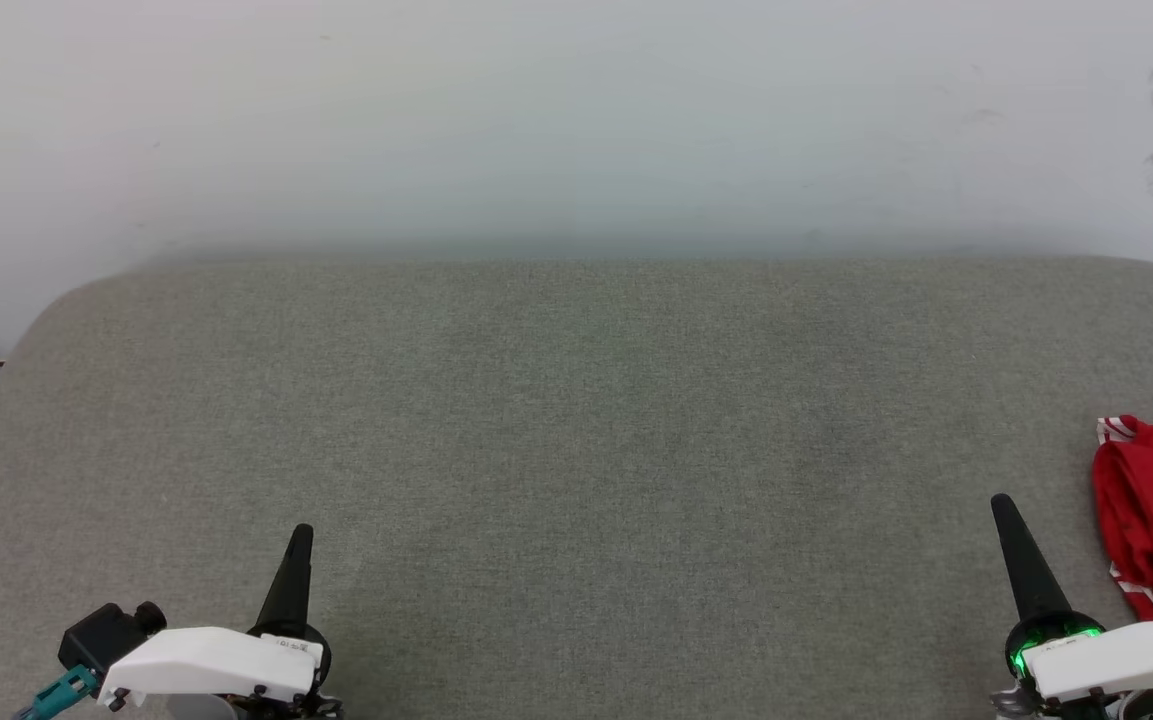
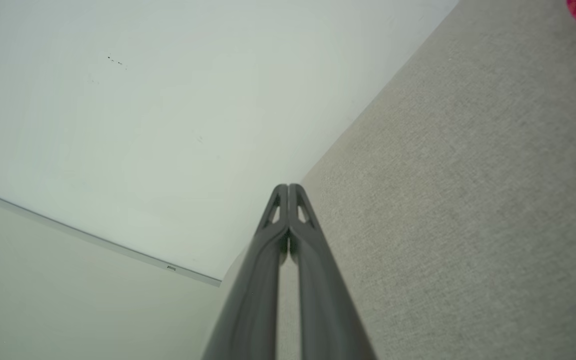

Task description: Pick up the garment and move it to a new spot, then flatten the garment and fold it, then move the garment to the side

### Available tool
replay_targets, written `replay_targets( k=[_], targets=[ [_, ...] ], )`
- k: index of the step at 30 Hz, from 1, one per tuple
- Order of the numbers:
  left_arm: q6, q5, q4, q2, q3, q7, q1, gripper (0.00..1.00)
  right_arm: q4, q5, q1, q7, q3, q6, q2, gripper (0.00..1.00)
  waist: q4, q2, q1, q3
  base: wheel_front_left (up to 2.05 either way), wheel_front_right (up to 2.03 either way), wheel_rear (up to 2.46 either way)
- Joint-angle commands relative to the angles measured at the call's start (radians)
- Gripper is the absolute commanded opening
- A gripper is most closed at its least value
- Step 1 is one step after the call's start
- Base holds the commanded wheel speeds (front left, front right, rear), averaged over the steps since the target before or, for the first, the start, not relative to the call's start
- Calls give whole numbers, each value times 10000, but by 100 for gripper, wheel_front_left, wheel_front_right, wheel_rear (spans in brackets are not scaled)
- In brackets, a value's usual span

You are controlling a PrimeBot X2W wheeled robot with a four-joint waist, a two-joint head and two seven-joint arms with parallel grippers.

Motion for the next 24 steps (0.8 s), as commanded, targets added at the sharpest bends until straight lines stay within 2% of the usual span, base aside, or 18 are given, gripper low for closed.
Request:
replay_targets(
  k=[1, 24],
  targets=[
    [-71, -230, -60, 0, 81, 80, -269, 0, -25, 273, -276, 11, 7, 0, -76, 0, -2, -1, 0, 5, 0, 0, 0],
    [-242, -2224, 16, -165, 442, 671, -522, 0, 635, 2513, -793, 201, -7, -1, -62, 0, -35, -1, 0, 100, 0, 0, 0]
  ],
)
